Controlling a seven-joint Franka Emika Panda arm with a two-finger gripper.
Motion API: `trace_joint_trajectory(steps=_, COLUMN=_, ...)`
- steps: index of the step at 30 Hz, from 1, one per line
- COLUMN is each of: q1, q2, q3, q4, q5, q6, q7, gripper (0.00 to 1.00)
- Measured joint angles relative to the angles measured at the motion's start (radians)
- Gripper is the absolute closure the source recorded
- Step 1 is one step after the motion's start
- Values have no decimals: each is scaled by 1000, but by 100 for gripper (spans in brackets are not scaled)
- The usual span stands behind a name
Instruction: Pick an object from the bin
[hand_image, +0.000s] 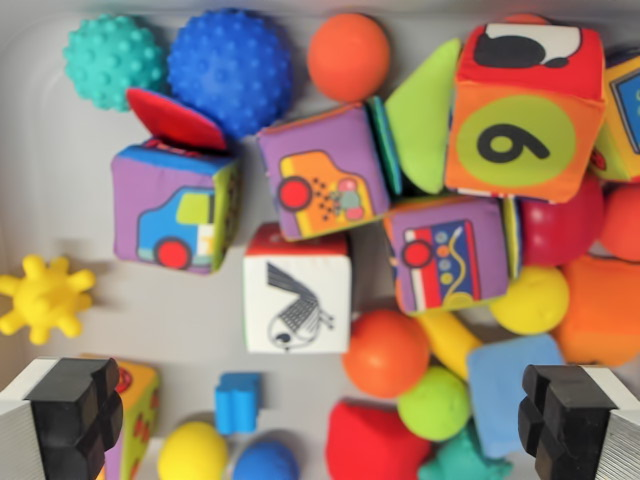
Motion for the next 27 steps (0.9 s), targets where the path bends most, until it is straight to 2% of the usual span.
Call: trace_joint_trajectory(steps=27, q1=-3, q2=22, q3=-16, q4=0, q5=0, q6=15, q7=105, gripper=0)
